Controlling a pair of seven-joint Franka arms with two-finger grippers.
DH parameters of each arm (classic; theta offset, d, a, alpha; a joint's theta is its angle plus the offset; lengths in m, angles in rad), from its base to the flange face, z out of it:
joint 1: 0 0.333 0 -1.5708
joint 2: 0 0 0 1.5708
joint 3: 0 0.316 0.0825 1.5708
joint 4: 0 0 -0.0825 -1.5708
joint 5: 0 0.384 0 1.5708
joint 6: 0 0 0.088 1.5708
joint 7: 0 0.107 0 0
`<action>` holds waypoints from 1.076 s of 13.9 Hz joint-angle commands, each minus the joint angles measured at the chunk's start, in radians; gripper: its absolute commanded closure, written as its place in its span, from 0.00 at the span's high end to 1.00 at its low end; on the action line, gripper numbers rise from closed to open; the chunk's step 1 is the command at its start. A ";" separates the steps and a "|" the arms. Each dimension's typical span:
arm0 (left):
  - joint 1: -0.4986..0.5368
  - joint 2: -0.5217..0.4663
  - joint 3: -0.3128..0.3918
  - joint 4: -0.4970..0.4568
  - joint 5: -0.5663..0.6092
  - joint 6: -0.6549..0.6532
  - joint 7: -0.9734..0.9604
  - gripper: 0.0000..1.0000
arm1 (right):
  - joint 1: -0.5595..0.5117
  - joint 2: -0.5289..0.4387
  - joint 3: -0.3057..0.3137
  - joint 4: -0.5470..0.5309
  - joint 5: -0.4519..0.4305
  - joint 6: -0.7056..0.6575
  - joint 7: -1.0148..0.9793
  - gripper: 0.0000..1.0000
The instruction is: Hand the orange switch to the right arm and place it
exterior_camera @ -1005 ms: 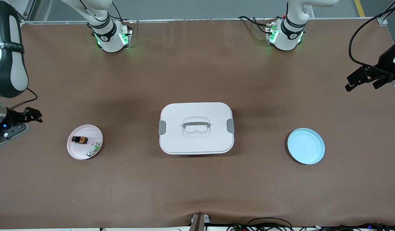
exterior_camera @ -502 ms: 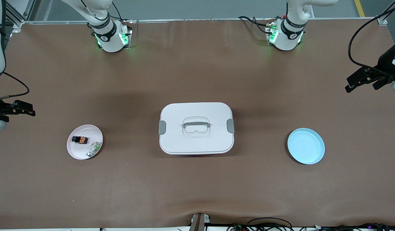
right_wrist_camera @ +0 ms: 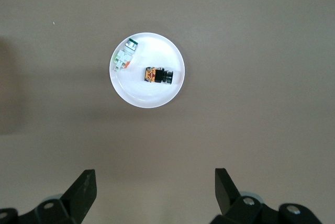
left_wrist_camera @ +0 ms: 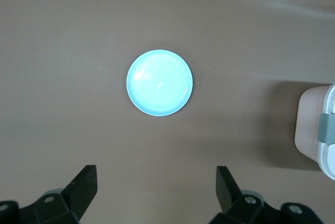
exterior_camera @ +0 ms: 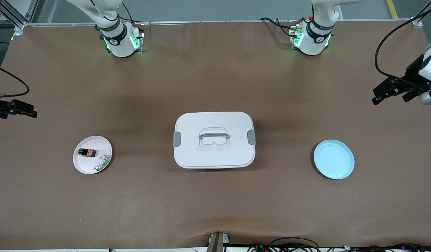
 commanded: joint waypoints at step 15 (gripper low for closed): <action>-0.065 0.169 0.048 0.225 0.003 -0.044 0.011 1.00 | 0.035 -0.015 -0.003 0.170 0.089 -0.174 0.138 1.00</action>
